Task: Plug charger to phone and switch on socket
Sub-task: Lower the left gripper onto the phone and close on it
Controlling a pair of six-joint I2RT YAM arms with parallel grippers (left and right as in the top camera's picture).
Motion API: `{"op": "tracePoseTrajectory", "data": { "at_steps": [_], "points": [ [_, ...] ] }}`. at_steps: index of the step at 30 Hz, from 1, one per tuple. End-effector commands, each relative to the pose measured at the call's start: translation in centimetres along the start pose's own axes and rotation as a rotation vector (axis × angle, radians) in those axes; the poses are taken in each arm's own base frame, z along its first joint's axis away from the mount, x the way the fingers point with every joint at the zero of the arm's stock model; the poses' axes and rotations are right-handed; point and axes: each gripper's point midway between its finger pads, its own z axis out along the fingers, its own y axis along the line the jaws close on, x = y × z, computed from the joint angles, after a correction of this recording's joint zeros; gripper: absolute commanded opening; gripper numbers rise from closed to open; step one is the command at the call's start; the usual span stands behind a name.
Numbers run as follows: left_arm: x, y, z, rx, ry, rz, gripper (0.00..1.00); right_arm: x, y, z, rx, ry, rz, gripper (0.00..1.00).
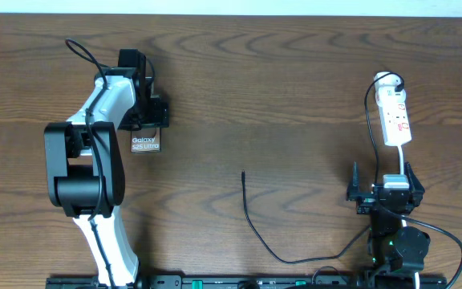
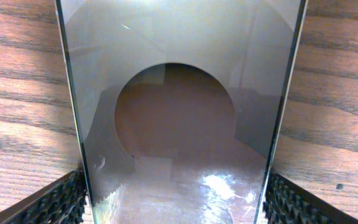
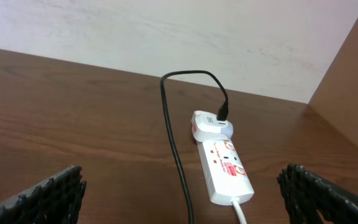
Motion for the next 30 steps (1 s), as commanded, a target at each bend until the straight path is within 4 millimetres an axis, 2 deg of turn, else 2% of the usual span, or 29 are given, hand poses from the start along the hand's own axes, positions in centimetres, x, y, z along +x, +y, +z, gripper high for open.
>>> {"op": "tracePoseTrajectory", "data": {
  "at_steps": [1,4,30],
  "points": [
    [1.07,0.58,1.65,-0.025,0.054,-0.004,0.87,0.03,0.06,-0.02,0.002,0.0,0.01,0.99],
    [1.08,0.58,1.66,-0.025,0.055,-0.004,0.84,0.03,0.06,-0.02,0.001,0.0,0.01,0.99],
    [1.18,0.59,1.64,-0.026,0.059,-0.004,0.79,0.03,0.06,-0.02,0.001,0.0,0.01,0.99]
  ]
}}
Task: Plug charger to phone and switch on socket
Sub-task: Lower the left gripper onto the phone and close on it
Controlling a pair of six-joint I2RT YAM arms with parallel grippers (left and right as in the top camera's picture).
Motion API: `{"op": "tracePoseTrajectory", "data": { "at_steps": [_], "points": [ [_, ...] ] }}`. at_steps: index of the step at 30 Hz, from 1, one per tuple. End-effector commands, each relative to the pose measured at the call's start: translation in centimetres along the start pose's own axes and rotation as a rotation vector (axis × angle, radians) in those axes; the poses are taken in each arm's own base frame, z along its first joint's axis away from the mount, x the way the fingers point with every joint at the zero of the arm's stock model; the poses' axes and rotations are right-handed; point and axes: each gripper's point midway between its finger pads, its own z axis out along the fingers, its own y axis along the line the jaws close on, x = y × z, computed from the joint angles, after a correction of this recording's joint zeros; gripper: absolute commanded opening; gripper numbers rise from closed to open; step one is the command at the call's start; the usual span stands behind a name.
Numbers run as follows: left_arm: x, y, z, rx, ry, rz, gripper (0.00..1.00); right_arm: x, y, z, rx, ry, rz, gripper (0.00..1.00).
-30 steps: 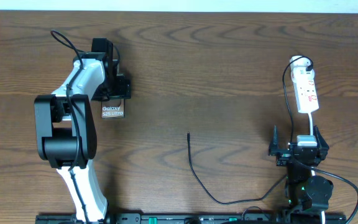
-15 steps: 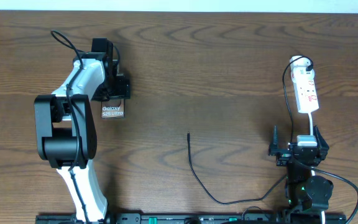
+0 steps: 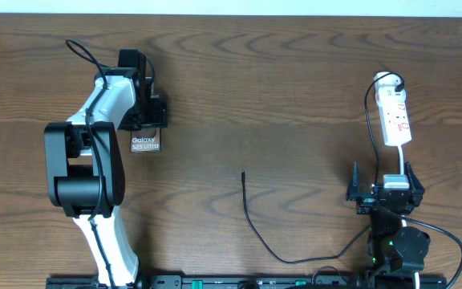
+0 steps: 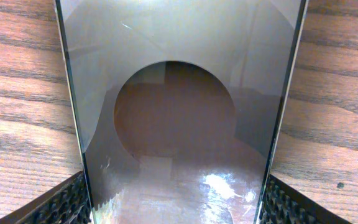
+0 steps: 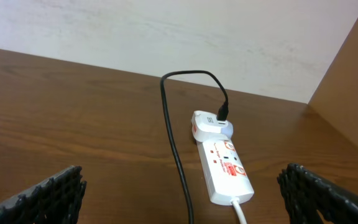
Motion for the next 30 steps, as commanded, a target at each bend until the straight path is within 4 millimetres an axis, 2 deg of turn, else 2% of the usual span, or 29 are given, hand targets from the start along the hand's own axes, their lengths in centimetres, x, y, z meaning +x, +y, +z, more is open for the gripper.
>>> {"op": "tracePoseTrajectory", "data": {
  "at_steps": [1,22,30],
  "points": [
    [1.12,0.58,1.66,-0.025,0.056,-0.004,0.79,0.03,0.06,-0.02,0.001,0.0,0.01,0.99],
    [1.2,0.59,1.65,-0.026,0.059,-0.004,0.7,0.03,0.06,-0.02,0.002,0.0,0.01,0.99],
    [1.2,0.59,1.65,-0.026,0.06,-0.004,0.54,0.03,0.06,-0.02,0.001,0.0,0.01,0.99]
  ]
}}
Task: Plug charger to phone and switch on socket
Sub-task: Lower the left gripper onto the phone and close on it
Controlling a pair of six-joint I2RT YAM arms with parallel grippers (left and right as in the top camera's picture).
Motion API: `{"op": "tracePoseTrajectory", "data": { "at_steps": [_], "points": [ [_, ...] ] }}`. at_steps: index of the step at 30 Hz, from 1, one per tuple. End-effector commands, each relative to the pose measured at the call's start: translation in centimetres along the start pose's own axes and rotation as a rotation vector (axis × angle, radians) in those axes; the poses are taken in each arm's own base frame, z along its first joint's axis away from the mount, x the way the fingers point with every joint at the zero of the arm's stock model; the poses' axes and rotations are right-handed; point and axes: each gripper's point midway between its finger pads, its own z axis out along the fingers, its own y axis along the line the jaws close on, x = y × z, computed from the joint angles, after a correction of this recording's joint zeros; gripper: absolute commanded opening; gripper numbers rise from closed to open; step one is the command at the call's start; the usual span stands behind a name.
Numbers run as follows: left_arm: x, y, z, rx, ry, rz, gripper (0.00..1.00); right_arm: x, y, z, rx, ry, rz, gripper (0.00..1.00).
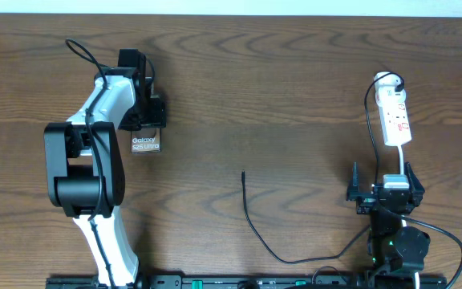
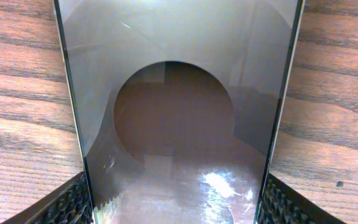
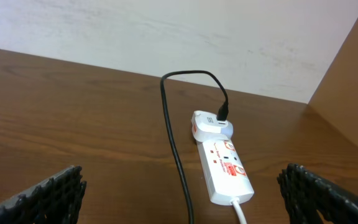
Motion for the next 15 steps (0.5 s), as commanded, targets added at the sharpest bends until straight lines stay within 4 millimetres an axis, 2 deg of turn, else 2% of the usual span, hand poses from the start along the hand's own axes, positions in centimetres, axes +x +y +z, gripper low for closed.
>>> {"op": "tracePoseTrajectory", "data": {
  "at_steps": [1,4,5,10,15],
  "points": [
    [1.2,0.6,1.7,-0.026,0.058,-0.004,0.46,0.0,0.1,0.0,0.001,0.0,0.01,0.99],
    [1.1,0.6,1.7,-0.026,0.056,-0.004,0.1,0.0,0.1,0.0,0.001,0.0,0.01,0.99],
    [1.1,0.6,1.7,-0.026,0.056,-0.004,0.07,0.0,0.1,0.0,0.002,0.0,0.01,0.99],
    [1.2,0.6,1.6,-0.025,0.057,-0.004,0.07,0.0,0.1,0.0,0.001,0.0,0.01,0.99],
    [0.5,0.6,0.3,-0.023,0.021,-0.005,0.07,0.0,0.1,0.0,0.002,0.0,0.01,0.99]
  ]
}}
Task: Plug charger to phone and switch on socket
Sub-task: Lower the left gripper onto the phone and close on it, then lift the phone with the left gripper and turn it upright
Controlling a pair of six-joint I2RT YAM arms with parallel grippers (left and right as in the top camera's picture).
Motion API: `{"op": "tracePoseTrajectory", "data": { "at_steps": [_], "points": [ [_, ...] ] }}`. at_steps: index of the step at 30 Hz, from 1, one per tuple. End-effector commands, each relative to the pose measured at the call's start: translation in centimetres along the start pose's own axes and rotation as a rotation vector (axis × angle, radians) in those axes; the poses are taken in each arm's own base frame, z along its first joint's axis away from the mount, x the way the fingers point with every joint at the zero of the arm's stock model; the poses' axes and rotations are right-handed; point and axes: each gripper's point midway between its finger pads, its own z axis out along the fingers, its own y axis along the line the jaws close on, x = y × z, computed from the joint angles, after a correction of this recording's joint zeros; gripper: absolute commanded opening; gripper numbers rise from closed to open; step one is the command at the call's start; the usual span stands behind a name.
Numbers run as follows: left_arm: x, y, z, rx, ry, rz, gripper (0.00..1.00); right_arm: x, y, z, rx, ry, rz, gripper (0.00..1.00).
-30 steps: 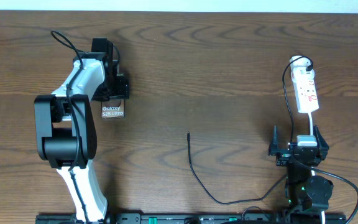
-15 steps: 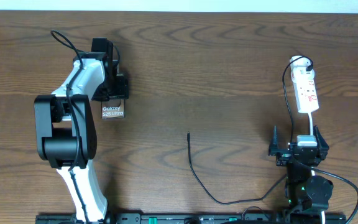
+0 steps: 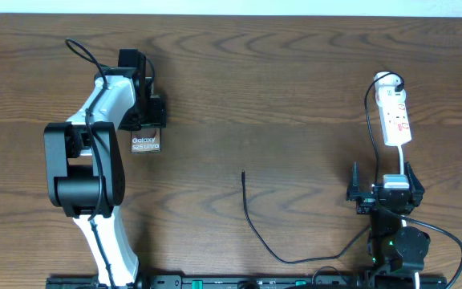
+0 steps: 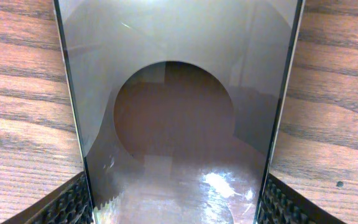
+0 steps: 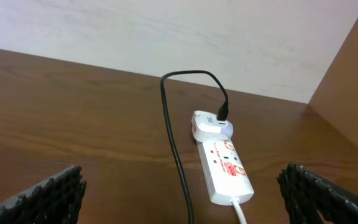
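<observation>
The phone (image 3: 145, 144), its screen reading "Galaxy S25 Ultra", lies at the table's left. In the left wrist view the phone (image 4: 174, 93) fills the frame, glass reflecting. My left gripper (image 3: 143, 120) sits over its far end, and the left gripper (image 4: 174, 208) is shut on it, pads against both long edges. The white power strip (image 3: 396, 117) lies at the far right with the charger adapter (image 5: 212, 124) plugged into its far end. The black cable (image 3: 251, 221) loops along the front, its free plug (image 3: 243, 173) mid-table. My right gripper (image 5: 182, 196) is open, short of the power strip (image 5: 227, 169).
The strip's white lead (image 5: 241, 211) runs back toward my right gripper (image 3: 383, 193). A pale wall (image 5: 166, 37) rises behind the table's far edge. Bare wood (image 3: 295, 96) lies between phone and strip.
At first my left fingers stood a little wider beside the phone's edges. A second later they had drawn in slightly, and by the last moment they pressed the edges, as now. The phone, cable and right arm stayed where they were.
</observation>
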Motion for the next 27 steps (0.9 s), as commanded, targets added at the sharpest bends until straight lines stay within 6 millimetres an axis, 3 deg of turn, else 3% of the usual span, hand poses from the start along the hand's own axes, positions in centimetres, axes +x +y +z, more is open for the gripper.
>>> {"op": "tracePoseTrajectory", "data": {
  "at_steps": [1,9,15,21,27],
  "points": [
    [0.0,0.5,-0.5,-0.021,-0.003,-0.005,0.07,0.0,0.1,0.0,0.001,0.0,0.01,0.99],
    [-1.6,0.4,-5.2,-0.007,-0.121,-0.012,0.07,0.0,0.1,0.0,0.001,0.0,0.01,0.99],
    [-2.1,-1.8,-7.9,0.126,-0.176,-0.003,0.07,0.0,0.1,0.0,0.001,0.0,0.01,0.99],
    [-1.6,-6.6,-10.1,0.427,-0.149,-0.089,0.07,0.0,0.1,0.0,0.002,0.0,0.01,0.99],
    [-0.8,-10.9,-12.7,0.729,0.013,-0.37,0.08,0.0,0.1,0.0,0.001,0.0,0.01,0.99]
  ]
}}
